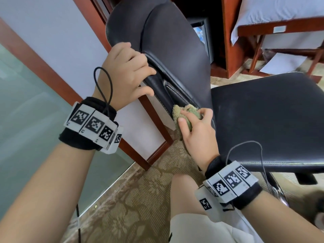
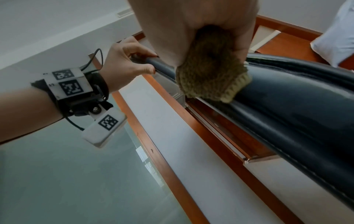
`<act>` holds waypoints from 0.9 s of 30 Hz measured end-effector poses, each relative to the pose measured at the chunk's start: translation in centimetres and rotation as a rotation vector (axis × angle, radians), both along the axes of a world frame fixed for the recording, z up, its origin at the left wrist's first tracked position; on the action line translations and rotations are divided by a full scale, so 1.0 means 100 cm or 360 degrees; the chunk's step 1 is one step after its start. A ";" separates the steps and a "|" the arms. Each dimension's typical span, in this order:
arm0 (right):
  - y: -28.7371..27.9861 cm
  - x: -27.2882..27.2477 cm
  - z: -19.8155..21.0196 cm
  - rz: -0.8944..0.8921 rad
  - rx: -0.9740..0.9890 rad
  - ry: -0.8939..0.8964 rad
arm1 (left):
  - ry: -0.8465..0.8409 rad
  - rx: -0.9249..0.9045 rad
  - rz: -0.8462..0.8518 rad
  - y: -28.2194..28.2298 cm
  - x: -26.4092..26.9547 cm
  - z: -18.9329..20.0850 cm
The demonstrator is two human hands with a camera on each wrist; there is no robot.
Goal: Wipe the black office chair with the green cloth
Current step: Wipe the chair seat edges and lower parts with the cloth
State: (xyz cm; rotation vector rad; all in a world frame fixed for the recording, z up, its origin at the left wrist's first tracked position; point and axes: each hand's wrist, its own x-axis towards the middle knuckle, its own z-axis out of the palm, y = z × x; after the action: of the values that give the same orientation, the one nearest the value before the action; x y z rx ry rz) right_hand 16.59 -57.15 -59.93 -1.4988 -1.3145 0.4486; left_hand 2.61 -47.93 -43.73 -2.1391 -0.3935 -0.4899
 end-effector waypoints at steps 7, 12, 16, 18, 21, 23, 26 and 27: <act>0.011 -0.008 0.035 -0.0037 0.0557 0.0382 | 0.0059 0.0088 0.0008 0.000 0.001 0.002; 0.021 -0.007 0.039 0.0050 0.0375 0.0107 | 0.0174 0.0196 -0.0059 0.002 -0.002 0.005; 0.018 -0.001 0.016 0.0043 0.0236 -0.0065 | 0.0187 0.0169 0.0003 0.005 -0.001 0.005; 0.018 -0.001 0.005 0.0076 0.0156 -0.0050 | 0.0173 0.0119 0.0097 0.006 -0.002 0.004; 0.014 0.002 -0.017 0.0136 0.0001 0.0006 | 0.0226 0.0008 0.0217 0.005 -0.006 -0.005; 0.009 0.003 -0.033 0.0174 -0.0064 0.0074 | 0.0386 -0.0009 0.0298 0.004 -0.010 -0.016; 0.003 0.003 -0.044 0.0209 0.0007 0.0138 | 0.0467 0.0121 0.0382 0.012 -0.019 -0.029; 0.005 0.002 -0.042 0.0209 0.0068 0.0152 | 0.0462 0.0210 0.0382 0.017 -0.022 -0.031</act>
State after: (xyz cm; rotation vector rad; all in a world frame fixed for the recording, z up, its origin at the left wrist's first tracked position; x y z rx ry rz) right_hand 16.79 -56.70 -64.17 -1.3447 -1.3436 0.5666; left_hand 0.46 -46.26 -46.84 -1.9658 -0.4329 -0.0646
